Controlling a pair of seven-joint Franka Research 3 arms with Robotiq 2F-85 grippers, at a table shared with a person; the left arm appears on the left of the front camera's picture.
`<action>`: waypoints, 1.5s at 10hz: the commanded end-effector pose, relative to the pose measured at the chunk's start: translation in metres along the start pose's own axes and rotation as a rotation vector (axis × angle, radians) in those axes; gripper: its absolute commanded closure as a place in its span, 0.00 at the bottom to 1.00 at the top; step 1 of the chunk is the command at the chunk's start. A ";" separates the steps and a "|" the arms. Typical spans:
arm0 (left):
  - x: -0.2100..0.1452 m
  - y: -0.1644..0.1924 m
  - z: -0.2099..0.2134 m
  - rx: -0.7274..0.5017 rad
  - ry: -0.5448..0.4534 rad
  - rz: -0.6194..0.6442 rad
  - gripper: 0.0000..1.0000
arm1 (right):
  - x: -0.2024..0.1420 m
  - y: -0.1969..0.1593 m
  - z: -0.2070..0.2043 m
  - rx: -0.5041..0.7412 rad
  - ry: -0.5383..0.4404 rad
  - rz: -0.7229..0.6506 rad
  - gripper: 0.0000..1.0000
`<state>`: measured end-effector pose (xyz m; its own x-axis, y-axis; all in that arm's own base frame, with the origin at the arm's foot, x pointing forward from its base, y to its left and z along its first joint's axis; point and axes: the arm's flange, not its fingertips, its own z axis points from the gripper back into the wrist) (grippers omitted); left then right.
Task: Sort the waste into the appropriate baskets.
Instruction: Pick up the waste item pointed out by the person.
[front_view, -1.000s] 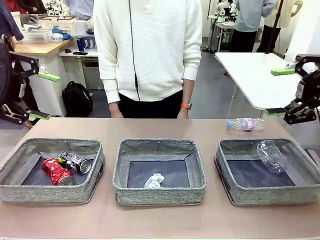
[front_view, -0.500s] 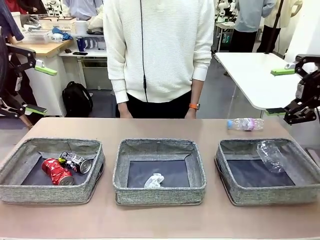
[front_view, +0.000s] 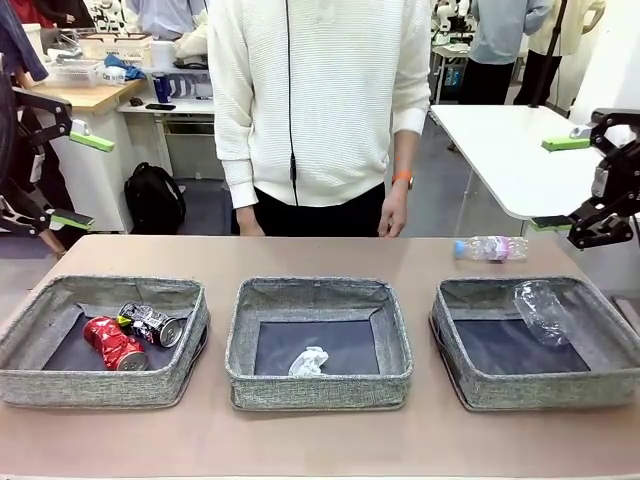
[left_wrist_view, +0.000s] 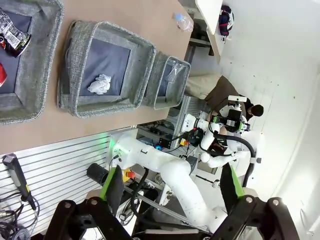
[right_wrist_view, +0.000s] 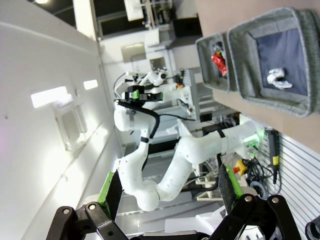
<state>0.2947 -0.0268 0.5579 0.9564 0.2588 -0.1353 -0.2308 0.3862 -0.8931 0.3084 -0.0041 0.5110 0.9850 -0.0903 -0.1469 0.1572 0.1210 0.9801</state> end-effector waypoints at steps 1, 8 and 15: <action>-0.002 0.001 -0.001 0.010 0.001 0.011 0.00 | 0.002 0.002 -0.002 0.025 -0.001 0.025 0.00; -0.002 0.001 -0.001 0.010 0.001 0.011 0.00 | 0.002 0.002 -0.002 0.025 -0.001 0.025 0.00; -0.002 0.001 -0.001 0.010 0.001 0.011 0.00 | 0.021 -0.016 -0.009 -1.341 -0.091 0.716 0.00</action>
<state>0.2948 -0.0271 0.5575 0.9563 0.2588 -0.1361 -0.2318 0.3874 -0.8923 0.3118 0.0040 0.4947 0.9990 0.0339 -0.0304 0.0063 0.5584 0.8295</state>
